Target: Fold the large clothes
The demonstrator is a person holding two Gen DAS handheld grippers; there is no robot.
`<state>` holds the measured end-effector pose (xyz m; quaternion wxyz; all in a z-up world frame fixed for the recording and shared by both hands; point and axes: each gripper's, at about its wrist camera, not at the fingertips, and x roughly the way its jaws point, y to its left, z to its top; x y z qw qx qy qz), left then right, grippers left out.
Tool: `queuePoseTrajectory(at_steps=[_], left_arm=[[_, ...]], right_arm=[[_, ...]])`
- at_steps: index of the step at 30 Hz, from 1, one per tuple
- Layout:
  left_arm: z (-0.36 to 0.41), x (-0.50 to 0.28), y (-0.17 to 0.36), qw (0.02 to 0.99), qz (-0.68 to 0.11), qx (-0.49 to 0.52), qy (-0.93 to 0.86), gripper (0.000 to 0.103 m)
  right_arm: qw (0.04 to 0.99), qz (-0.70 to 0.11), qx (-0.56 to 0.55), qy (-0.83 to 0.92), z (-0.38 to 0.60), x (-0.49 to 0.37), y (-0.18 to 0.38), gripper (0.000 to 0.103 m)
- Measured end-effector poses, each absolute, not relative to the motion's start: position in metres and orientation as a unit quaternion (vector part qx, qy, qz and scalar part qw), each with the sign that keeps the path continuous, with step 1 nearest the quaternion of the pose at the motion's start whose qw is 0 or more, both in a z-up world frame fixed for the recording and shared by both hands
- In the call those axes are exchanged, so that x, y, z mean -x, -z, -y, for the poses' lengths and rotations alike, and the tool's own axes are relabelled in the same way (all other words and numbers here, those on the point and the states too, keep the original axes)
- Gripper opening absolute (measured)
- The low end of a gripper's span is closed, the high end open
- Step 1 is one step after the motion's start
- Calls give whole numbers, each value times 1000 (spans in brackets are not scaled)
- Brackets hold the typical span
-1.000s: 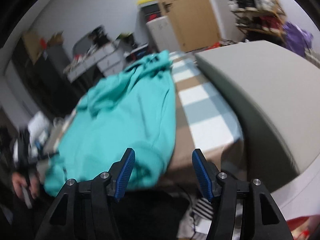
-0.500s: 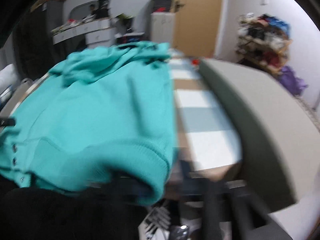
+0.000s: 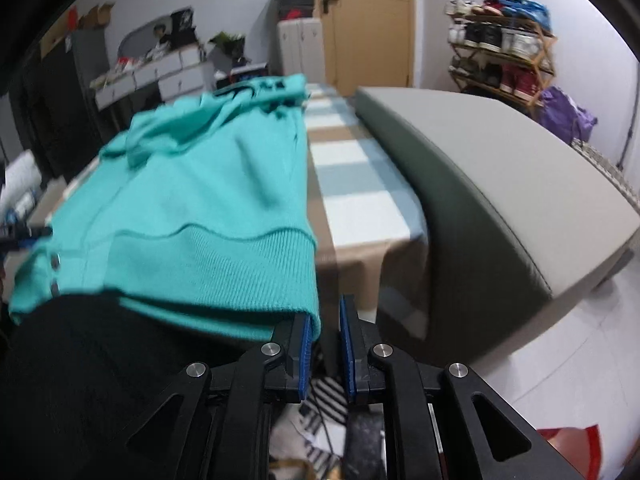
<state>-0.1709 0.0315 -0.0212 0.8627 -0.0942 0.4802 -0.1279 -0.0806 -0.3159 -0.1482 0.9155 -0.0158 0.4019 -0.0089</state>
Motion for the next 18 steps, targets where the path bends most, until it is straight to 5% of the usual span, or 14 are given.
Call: queuePoseTrajectory(at_steps=[6,9,11,12,18], left_arm=[[-42,183,15,868,-474,88,115,76],[-53,194,13,871,-475,87,90,76],[-64,200,15,867,-486,91,59,76],[-70,202,18,861,-497,98,46,76],[-86,211,42,814,-545,187,70,76]], right_arm=[[919,-393,21,-19,321,96,131,19],[935,-353,-26,-23,341,99,108,41],[939,-334,-65,-42,350,92,100,70],[936,-335,-90,-65,354,83,99,73],[874,-422,-193,-145,353,21,133,73]])
